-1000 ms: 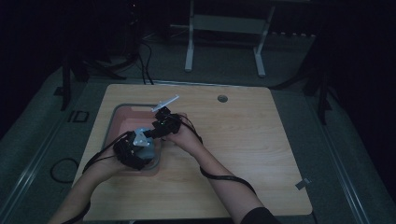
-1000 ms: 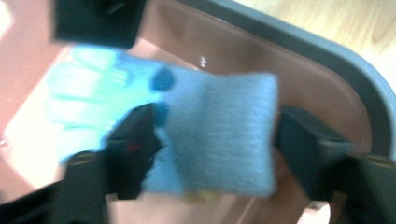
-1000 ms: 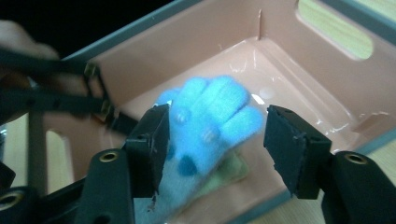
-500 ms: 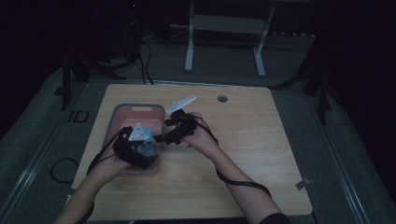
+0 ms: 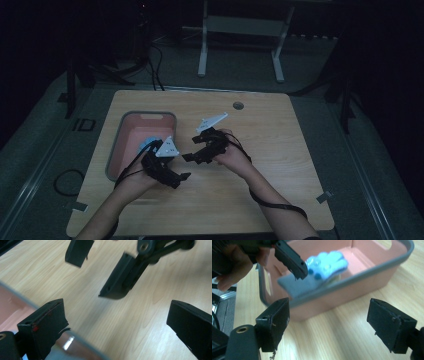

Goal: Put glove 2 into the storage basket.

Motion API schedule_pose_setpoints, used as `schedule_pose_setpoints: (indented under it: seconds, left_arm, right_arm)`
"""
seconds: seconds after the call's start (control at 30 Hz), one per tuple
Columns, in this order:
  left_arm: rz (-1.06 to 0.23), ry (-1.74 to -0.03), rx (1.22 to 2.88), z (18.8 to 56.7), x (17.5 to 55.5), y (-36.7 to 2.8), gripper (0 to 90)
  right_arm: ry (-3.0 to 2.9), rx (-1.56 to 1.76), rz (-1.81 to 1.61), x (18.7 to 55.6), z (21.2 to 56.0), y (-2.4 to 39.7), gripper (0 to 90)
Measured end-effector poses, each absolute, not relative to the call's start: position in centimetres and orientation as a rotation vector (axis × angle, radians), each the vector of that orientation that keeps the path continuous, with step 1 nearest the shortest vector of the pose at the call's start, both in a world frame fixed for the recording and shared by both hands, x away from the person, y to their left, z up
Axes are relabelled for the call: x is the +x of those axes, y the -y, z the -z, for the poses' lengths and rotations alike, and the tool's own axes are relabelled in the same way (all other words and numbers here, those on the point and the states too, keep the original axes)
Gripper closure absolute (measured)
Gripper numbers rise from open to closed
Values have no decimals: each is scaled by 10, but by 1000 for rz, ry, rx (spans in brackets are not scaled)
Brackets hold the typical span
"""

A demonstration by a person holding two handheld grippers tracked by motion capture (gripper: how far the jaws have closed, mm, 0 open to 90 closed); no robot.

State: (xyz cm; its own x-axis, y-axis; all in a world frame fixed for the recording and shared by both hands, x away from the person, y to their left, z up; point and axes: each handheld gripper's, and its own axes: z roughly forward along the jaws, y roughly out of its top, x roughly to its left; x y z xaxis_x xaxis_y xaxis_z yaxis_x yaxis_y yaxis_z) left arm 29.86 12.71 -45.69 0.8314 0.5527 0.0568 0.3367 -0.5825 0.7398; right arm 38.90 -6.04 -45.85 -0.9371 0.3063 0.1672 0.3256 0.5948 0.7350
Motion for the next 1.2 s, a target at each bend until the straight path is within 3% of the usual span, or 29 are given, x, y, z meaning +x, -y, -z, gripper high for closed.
schedule_pose_setpoints:
  seconds: [1.2]
  left_arm:
    - [-177,-391,2254,511,274,-42,25]
  right_arm:
    - [2774,-727,1327,365,526,174,159]
